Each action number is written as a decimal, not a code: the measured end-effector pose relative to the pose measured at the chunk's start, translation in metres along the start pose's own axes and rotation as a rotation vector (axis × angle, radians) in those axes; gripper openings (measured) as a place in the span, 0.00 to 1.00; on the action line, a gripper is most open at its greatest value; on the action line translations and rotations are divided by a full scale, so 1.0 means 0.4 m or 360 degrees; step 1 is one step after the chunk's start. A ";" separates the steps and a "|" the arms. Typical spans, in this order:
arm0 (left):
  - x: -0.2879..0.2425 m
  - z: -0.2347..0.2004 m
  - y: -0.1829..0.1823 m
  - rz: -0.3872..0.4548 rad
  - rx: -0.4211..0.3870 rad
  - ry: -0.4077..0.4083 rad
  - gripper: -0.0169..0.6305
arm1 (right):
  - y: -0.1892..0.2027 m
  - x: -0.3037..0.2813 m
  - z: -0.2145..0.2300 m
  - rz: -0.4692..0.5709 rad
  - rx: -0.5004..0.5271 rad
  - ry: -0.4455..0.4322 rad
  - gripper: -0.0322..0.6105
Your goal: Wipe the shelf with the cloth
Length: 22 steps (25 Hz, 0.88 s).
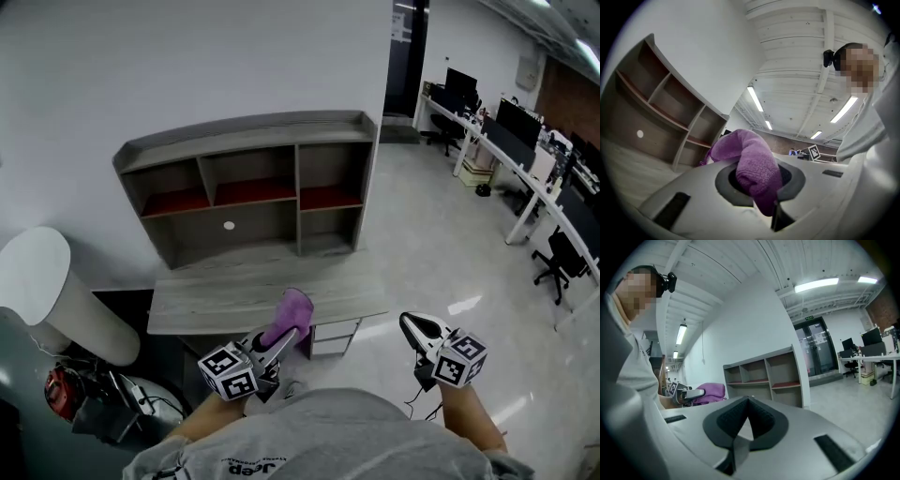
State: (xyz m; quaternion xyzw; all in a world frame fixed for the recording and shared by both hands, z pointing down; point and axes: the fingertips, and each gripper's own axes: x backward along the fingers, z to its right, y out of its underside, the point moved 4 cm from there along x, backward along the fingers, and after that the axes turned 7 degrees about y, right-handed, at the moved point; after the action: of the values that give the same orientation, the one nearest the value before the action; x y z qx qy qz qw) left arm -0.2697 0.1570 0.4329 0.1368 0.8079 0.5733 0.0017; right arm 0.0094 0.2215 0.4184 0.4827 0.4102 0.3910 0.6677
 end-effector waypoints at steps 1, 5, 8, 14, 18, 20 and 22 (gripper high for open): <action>-0.022 -0.058 -0.028 -0.0011 -0.0016 0.0029 0.13 | -0.019 -0.057 0.014 0.0006 -0.0008 0.0009 0.08; -0.093 -0.271 -0.134 -0.0044 -0.0085 0.0084 0.13 | -0.103 -0.275 0.058 0.0010 0.0027 0.0011 0.08; -0.129 -0.394 -0.176 -0.0038 -0.0090 0.0048 0.13 | -0.135 -0.398 0.093 -0.0027 0.0062 -0.0009 0.08; -0.243 -0.565 -0.165 -0.0161 -0.0220 -0.0171 0.13 | -0.143 -0.556 0.205 -0.0113 0.0060 -0.0090 0.09; -0.360 -0.653 -0.148 -0.0268 -0.0332 -0.0428 0.13 | -0.136 -0.601 0.316 -0.0173 0.0102 -0.0207 0.08; -0.429 -0.699 -0.140 -0.0318 -0.0375 -0.0583 0.13 | -0.142 -0.622 0.383 -0.0199 0.0139 -0.0287 0.08; -0.497 -0.744 -0.127 -0.0372 -0.0406 -0.0748 0.13 | -0.150 -0.641 0.457 -0.0225 0.0133 -0.0370 0.08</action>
State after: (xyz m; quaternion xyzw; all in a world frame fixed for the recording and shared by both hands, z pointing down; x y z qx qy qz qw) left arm -0.1370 -0.1783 0.4574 0.1706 0.7170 0.6187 0.2721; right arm 0.0944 -0.0870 0.4403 0.5221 0.3788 0.2671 0.7159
